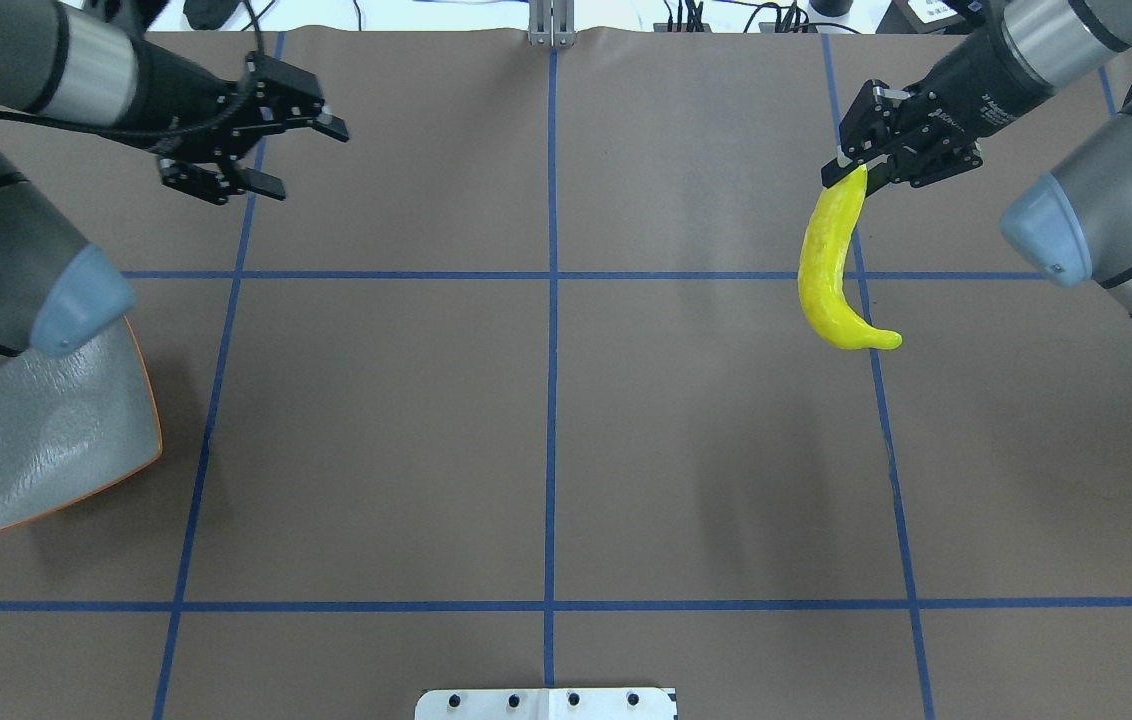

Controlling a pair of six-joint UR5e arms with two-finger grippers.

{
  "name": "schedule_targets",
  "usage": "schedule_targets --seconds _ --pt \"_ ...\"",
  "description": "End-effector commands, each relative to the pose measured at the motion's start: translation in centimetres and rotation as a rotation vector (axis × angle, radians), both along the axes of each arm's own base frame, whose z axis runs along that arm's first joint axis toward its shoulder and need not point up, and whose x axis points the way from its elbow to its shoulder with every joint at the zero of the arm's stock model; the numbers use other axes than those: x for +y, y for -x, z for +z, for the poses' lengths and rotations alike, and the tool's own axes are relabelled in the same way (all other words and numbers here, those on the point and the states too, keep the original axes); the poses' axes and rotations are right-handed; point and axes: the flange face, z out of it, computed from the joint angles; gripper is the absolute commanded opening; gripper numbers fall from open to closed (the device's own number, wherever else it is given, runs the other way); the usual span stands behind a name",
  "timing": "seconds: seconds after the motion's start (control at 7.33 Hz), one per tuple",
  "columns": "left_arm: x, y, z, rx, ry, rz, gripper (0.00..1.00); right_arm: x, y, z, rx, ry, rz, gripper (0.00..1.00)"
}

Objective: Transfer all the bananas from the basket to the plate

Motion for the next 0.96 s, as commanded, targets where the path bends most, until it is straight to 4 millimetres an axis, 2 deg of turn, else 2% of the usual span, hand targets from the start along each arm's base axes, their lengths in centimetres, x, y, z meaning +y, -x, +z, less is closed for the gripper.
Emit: schedule_targets --seconds 0.0,0.14,0.27,0.55,0.82 --pt "4.8 -8.2 -7.3 0.083 -0.037 0.06 1.0 1.9 2.7 -2.2 -0.028 -0.02 -0.034 0.0" --pt "7.9 -12.1 -9.3 0.105 -0.062 0.064 0.99 2.5 4.2 -3.1 -0.033 -0.001 -0.05 0.0" --pt "9.3 -13.8 -10.9 0.131 -0.028 0.058 0.99 2.7 4.9 -3.5 -0.031 0.011 -0.053 0.0" --pt "11.3 -15.9 -13.5 0.168 -0.035 0.053 0.99 3.2 5.7 -3.6 -0.031 0.011 -0.066 0.0" --pt "12.4 -17.8 -14.7 0.181 -0.039 0.018 0.99 3.6 6.6 -5.0 -0.038 0.027 -0.059 0.0"
